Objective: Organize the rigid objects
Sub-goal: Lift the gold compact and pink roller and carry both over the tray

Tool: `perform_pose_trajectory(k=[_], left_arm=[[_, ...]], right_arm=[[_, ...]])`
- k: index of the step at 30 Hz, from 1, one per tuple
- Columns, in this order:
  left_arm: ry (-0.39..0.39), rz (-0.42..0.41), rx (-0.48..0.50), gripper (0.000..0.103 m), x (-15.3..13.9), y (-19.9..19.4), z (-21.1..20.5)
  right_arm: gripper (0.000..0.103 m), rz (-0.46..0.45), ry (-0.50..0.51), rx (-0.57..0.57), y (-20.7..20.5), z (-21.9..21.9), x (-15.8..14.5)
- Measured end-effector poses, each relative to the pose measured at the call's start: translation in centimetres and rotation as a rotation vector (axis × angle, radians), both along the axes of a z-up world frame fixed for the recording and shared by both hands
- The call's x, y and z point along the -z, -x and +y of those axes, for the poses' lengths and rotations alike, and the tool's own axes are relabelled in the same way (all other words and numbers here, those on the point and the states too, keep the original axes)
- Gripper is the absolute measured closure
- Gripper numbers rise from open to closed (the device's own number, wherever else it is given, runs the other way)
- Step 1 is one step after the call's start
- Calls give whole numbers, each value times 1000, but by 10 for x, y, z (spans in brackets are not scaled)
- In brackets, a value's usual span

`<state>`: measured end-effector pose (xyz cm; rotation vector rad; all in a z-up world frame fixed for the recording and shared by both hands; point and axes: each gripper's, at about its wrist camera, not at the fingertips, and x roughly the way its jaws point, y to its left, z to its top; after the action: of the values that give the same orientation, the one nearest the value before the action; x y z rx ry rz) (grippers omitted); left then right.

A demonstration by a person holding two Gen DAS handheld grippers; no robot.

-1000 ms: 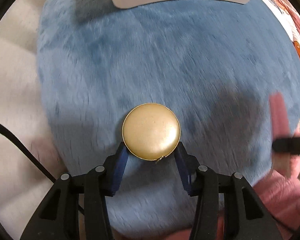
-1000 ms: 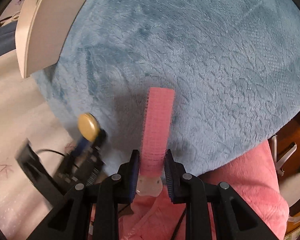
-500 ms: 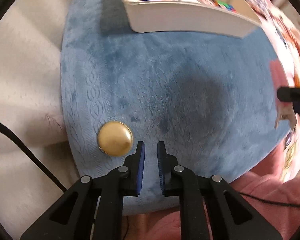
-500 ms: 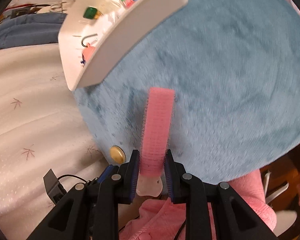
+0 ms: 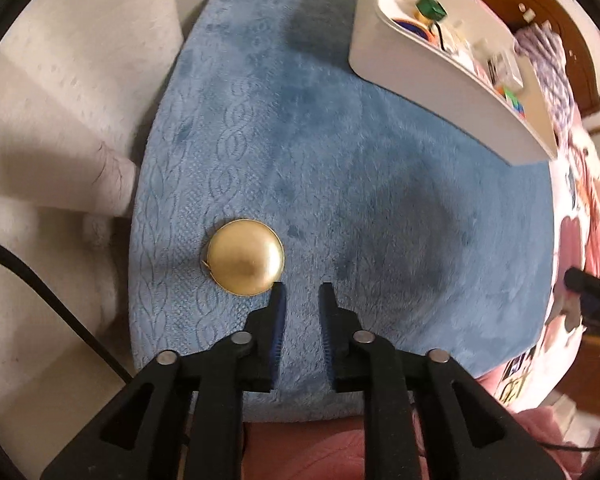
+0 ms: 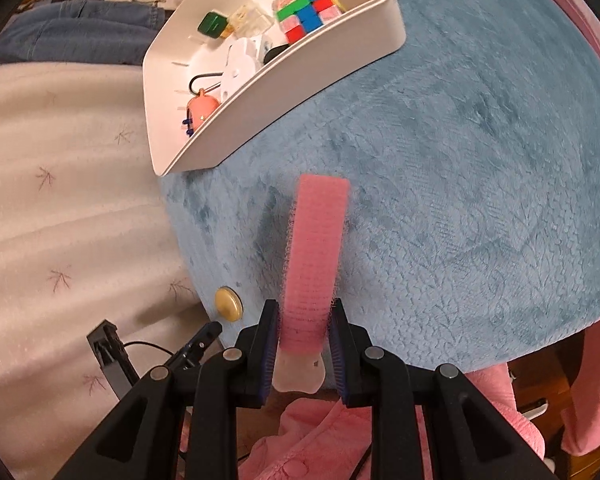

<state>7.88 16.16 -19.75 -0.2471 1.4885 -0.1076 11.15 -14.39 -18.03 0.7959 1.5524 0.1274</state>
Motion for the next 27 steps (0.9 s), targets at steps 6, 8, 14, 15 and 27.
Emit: perform_pose_trajectory(k=[6, 8, 14, 15, 27], left_arm=[[-57, 21, -2, 51, 10, -2, 6], [-76, 35, -1, 42, 17, -5, 7], [-79, 103, -15, 39, 41, -18, 11], [-81, 108, -15, 39, 43, -20, 12], [-100, 161, 46, 44, 58, -39, 21]], right_arm=[[79, -15, 9, -38, -2, 9, -2], [79, -22, 12, -46, 0, 13, -4], [79, -55, 42, -52, 3, 21, -11], [79, -62, 49, -51, 4, 22, -13], [79, -130, 131, -21, 10, 26, -29]])
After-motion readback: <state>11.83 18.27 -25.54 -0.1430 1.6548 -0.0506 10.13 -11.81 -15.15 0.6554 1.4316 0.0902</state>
